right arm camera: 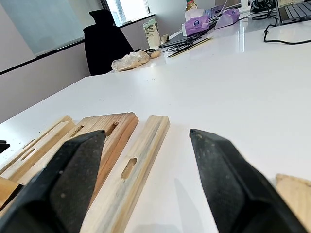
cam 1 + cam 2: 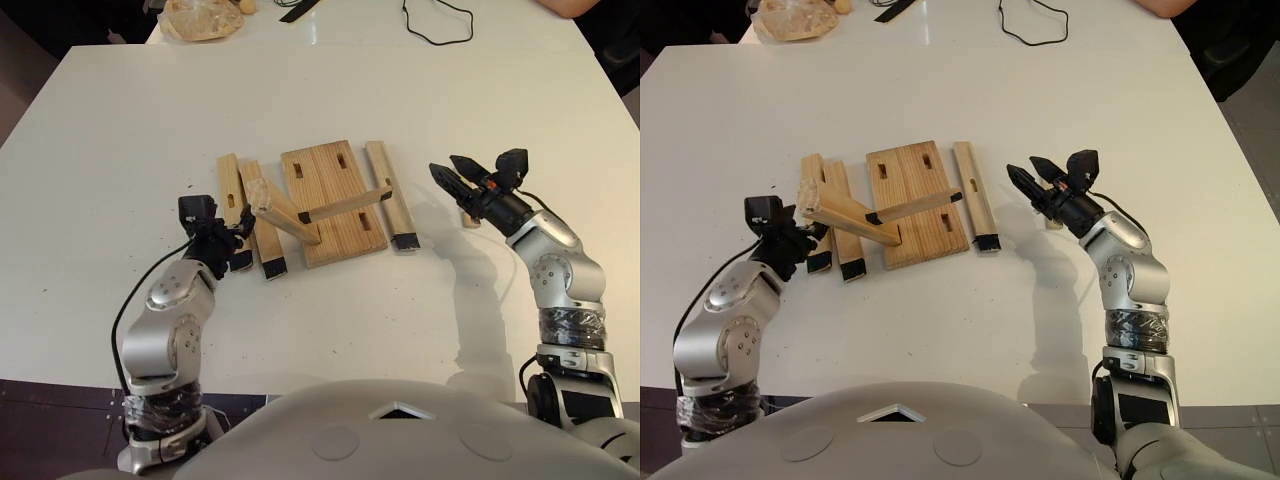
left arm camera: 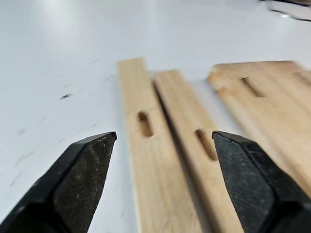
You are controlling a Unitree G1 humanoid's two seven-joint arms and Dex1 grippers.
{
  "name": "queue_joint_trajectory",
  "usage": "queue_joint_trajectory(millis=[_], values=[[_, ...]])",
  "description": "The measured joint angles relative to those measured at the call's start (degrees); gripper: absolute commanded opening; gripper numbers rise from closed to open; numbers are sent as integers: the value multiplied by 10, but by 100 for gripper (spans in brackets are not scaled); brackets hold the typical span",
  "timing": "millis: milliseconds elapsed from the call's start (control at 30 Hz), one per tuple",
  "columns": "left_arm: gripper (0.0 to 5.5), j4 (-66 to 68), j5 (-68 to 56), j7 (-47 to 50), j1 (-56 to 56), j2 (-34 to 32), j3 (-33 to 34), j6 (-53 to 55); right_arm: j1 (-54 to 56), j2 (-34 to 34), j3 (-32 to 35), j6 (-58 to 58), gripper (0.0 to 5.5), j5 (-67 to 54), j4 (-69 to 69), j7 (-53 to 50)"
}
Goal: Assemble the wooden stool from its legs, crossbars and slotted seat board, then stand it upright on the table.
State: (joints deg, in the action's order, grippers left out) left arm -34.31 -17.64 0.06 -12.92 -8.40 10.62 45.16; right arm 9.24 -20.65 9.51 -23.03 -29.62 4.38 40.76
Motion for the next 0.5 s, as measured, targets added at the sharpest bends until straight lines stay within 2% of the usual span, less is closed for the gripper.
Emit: queue_joint_trajectory(millis=[167, 500], values=[[367, -28, 27, 42, -41, 32, -35, 21, 4, 0, -1, 2, 318, 4, 12, 2], [367, -37, 68, 71, -69, 39, -54, 63, 2, 0, -3, 6, 318, 5, 14, 5]])
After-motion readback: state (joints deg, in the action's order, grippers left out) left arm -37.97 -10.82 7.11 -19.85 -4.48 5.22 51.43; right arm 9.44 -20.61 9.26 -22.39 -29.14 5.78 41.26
